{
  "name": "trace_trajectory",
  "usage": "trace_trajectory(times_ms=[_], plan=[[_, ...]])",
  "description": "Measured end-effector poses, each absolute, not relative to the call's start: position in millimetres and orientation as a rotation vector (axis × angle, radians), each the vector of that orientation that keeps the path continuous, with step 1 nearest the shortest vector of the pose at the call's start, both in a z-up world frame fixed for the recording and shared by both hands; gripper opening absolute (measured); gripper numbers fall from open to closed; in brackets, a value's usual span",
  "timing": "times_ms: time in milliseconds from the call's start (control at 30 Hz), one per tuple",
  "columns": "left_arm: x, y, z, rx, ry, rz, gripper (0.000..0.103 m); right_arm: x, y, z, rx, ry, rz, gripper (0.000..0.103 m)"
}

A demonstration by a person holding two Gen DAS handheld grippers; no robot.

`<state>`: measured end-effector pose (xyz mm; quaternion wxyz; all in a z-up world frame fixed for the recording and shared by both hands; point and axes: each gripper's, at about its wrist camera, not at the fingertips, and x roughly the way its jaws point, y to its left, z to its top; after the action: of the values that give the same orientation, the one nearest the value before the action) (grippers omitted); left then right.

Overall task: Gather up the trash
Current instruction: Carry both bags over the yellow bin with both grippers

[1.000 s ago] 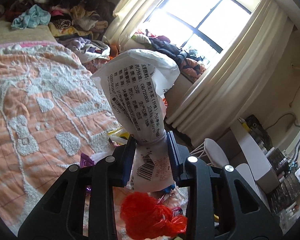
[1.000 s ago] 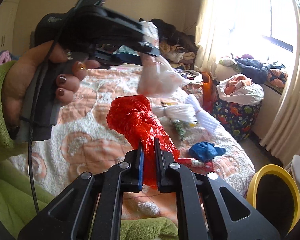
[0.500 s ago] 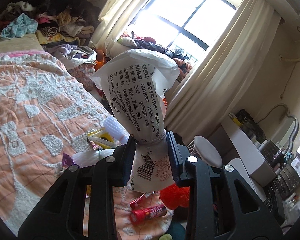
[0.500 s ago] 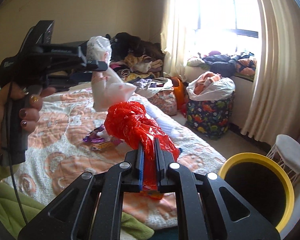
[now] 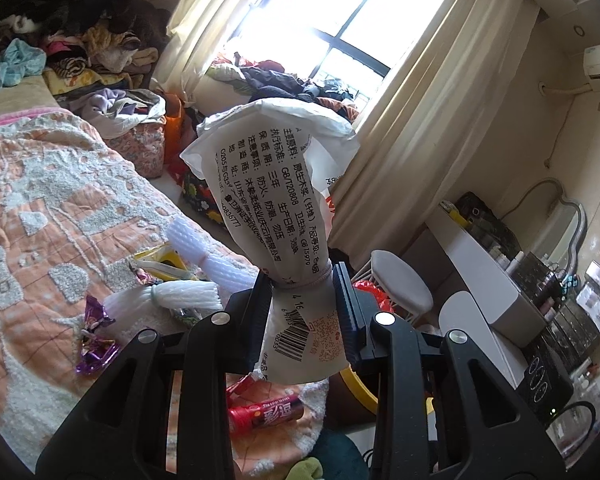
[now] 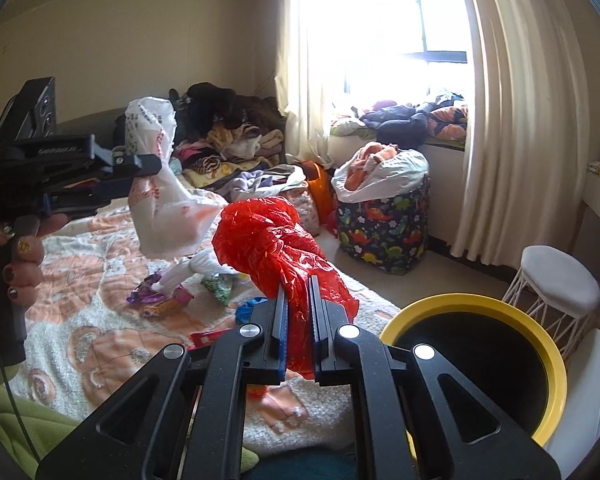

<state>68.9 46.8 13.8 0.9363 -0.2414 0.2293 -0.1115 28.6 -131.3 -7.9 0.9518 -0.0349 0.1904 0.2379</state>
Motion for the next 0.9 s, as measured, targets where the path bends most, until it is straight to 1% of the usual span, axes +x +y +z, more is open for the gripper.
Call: trace_trajectory(times_ms=[467,900], plan=[[78,3,4,-0.429,0.529,-0.311,0.025,46,-178,-6,0.03,0.389,0.372,0.008],[86,-29,-1,-0.377,0.557,-0.366,0.025,57,-206,-16,0.098,0.407,0.299,0.008]])
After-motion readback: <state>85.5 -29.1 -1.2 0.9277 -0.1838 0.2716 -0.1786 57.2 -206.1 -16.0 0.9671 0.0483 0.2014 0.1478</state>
